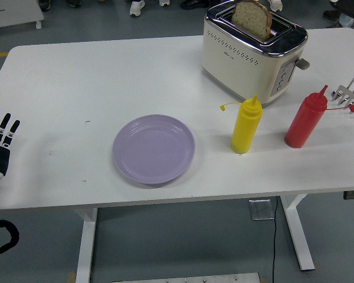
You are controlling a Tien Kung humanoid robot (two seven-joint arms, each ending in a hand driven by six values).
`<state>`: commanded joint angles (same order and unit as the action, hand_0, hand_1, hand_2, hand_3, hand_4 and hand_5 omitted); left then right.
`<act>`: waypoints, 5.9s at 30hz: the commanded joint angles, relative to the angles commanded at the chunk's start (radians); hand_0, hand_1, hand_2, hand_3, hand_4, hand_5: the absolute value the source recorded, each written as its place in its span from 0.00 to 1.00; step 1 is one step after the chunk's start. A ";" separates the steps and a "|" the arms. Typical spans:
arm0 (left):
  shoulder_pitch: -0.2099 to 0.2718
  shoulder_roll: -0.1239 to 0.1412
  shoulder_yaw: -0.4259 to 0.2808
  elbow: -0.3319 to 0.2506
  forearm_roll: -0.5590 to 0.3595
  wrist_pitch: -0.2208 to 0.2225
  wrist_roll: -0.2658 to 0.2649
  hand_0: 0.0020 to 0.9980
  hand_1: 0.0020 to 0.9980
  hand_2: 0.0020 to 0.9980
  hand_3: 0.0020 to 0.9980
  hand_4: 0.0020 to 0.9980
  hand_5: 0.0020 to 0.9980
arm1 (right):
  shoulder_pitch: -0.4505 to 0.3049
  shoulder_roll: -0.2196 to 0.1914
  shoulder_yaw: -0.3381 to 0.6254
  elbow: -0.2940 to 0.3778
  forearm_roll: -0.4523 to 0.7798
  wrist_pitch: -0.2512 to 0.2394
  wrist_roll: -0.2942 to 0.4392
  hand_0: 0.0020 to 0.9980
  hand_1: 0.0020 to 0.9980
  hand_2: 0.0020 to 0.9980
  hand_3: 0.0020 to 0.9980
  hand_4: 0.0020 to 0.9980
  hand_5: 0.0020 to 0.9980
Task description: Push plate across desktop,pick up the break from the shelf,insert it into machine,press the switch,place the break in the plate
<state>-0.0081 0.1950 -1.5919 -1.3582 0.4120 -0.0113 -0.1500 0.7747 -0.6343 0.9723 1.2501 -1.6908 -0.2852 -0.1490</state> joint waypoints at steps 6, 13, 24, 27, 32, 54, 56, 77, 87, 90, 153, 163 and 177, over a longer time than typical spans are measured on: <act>-0.001 -0.001 0.000 0.000 0.000 0.000 0.000 0.81 0.86 0.92 0.85 0.64 1.00 | -0.075 -0.060 -0.025 0.066 -0.083 0.113 0.009 0.25 0.36 0.60 0.54 0.25 0.44; -0.005 -0.002 0.001 0.000 0.000 0.001 0.000 0.82 0.86 0.92 0.85 0.64 1.00 | -0.090 -0.068 -0.064 0.075 -0.104 0.167 0.017 0.25 0.36 0.60 0.54 0.22 0.42; -0.006 -0.003 -0.003 0.001 0.000 0.001 0.000 0.82 0.86 0.92 0.85 0.64 1.00 | -0.076 -0.050 -0.110 0.030 -0.108 0.177 0.024 0.25 0.37 0.60 0.54 0.19 0.40; -0.007 -0.003 -0.003 0.000 0.000 0.001 0.000 0.82 0.86 0.92 0.85 0.64 1.00 | -0.066 -0.043 -0.129 0.010 -0.109 0.182 0.024 0.25 0.37 0.60 0.54 0.19 0.40; -0.009 -0.003 -0.002 0.000 -0.001 0.001 0.000 0.82 0.86 0.92 0.85 0.64 1.00 | -0.052 -0.027 -0.149 -0.027 -0.114 0.185 0.024 0.25 0.37 0.60 0.54 0.18 0.39; -0.012 -0.003 -0.002 0.001 -0.001 0.001 0.000 0.82 0.86 0.92 0.85 0.64 1.00 | -0.016 0.009 -0.214 -0.133 -0.126 0.188 0.028 0.25 0.37 0.59 0.53 0.15 0.38; -0.012 -0.003 -0.001 0.001 -0.001 0.001 0.000 0.82 0.86 0.92 0.85 0.64 1.00 | -0.017 0.011 -0.218 -0.136 -0.125 0.188 0.028 0.25 0.37 0.59 0.53 0.15 0.38; -0.009 -0.004 0.004 0.004 -0.001 0.003 0.000 0.82 0.86 0.92 0.85 0.64 1.00 | -0.013 0.045 -0.268 -0.150 -0.111 0.193 0.024 0.25 0.37 0.58 0.53 0.15 0.37; -0.011 -0.003 0.002 0.004 -0.001 0.003 0.000 0.82 0.86 0.92 0.85 0.64 1.00 | -0.006 0.062 -0.287 -0.181 -0.099 0.199 0.022 0.25 0.37 0.58 0.53 0.15 0.37; -0.011 -0.003 0.002 0.004 -0.001 0.002 0.000 0.82 0.86 0.92 0.85 0.64 1.00 | -0.005 0.064 -0.289 -0.184 -0.098 0.199 0.021 0.25 0.37 0.58 0.53 0.15 0.37; -0.011 0.002 -0.002 0.004 -0.001 0.003 0.000 0.81 0.86 0.92 0.85 0.64 1.00 | 0.263 0.183 -0.122 -0.271 0.135 0.259 -0.047 0.86 0.83 0.88 0.91 0.82 0.42; -0.013 0.004 -0.002 0.004 -0.001 0.003 -0.001 0.82 0.86 0.92 0.85 0.64 1.00 | 0.352 0.266 -0.184 -0.389 0.148 0.290 -0.073 0.83 0.81 0.85 0.89 0.82 0.44; -0.019 0.005 0.000 0.005 -0.001 0.003 -0.001 0.81 0.86 0.92 0.85 0.64 1.00 | 0.453 0.382 -0.295 -0.596 0.119 0.316 -0.101 0.76 0.76 0.79 0.86 0.82 0.44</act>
<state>-0.0267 0.2004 -1.5918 -1.3528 0.4109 -0.0081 -0.1507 1.2280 -0.2519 0.6775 0.6545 -1.5721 0.0307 -0.2502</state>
